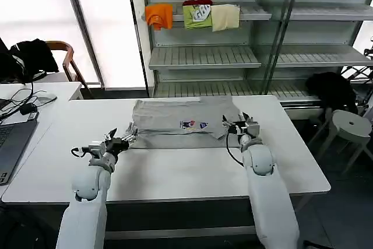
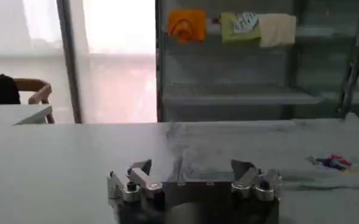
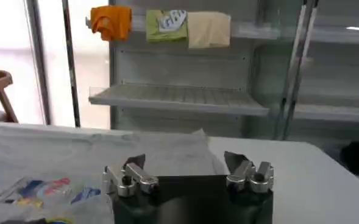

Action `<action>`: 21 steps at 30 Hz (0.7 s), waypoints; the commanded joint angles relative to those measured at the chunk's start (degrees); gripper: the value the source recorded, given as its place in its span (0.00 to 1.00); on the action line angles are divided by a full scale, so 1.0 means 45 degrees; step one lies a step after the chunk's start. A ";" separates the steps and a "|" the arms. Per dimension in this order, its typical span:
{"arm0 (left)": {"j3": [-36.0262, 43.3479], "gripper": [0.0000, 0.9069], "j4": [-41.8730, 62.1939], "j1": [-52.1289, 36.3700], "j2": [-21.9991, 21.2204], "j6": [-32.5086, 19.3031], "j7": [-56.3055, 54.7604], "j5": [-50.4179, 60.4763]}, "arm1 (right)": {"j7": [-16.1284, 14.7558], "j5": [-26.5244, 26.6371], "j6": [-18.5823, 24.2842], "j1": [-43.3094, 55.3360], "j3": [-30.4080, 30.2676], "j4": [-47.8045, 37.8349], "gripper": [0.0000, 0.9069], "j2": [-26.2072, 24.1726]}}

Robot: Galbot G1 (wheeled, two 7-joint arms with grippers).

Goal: Fold and organize the clothes.

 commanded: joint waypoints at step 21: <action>0.0115 0.73 0.0225 0.0318 -0.0059 0.0742 0.0074 0.0900 | 0.0079 -0.0473 -0.0345 -0.2287 0.0478 0.0958 0.00 0.0006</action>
